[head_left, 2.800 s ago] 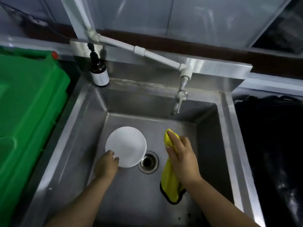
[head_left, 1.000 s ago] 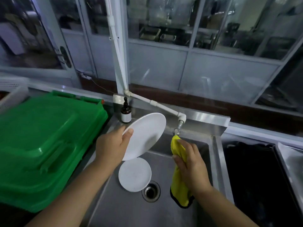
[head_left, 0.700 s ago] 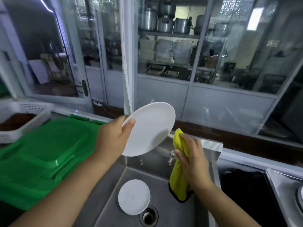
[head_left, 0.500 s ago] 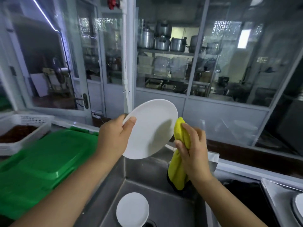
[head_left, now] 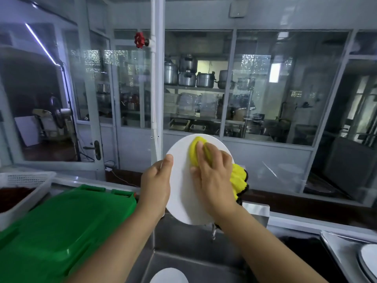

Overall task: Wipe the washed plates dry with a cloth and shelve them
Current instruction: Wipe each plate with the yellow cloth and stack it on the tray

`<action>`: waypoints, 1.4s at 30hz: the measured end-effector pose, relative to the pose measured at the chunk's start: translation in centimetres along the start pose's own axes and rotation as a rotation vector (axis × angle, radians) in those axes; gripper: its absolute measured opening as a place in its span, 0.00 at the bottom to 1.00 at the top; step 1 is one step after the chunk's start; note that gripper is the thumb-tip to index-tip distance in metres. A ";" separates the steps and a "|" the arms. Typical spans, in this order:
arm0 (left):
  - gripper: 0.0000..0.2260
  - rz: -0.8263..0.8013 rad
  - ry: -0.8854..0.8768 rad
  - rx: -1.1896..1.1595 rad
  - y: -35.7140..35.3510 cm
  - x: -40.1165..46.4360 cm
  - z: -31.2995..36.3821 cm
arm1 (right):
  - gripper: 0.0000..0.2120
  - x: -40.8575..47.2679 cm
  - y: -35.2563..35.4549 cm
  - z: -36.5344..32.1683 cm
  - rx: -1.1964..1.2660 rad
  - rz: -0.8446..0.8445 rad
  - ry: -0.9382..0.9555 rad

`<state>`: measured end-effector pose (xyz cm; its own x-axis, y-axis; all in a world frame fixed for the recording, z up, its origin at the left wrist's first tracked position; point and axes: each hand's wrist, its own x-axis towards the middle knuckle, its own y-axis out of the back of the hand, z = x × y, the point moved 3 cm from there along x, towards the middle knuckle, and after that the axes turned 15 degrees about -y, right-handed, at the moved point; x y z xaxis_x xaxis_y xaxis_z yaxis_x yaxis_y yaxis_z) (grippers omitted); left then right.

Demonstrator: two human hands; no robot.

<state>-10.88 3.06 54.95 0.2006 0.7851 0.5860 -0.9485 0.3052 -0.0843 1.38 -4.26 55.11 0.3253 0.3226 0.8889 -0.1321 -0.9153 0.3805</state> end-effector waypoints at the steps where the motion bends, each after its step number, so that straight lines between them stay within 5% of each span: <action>1: 0.19 0.008 0.018 -0.028 0.0 0.1 0.1 | 0.24 -0.2 -0.2 -1.0 0.020 -0.012 0.031; 9: 0.17 0.027 0.047 -0.104 1.7 2.2 0.7 | 0.22 -4.8 -0.4 -1.1 -0.023 -0.127 0.315; 17: 0.17 -0.106 0.041 -0.070 1.5 1.3 0.4 | 0.23 0.1 0.6 2.3 -0.133 -0.091 0.027; 26: 0.19 -0.195 -0.051 -0.041 -0.4 0.5 0.4 | 0.21 3.1 0.1 -3.0 -0.079 -0.080 0.194; 30: 0.17 -0.142 -0.095 0.013 0.6 0.9 0.8 | 0.23 4.2 0.8 -0.5 -0.091 -0.010 -0.006; 36: 0.10 -0.045 -0.185 -0.090 1.2 0.1 1.6 | 0.24 1.5 0.6 3.3 0.203 -0.089 -0.642; 42: 0.08 -0.371 0.058 -0.125 0.7 1.5 -1.0 | 0.22 2.1 1.4 4.8 0.103 -0.146 -0.514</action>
<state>-11.02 5.03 54.94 0.5414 0.6371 0.5486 -0.7723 0.6348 0.0249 6.38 -6.06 56.25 0.7525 0.3122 0.5798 0.0327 -0.8971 0.4405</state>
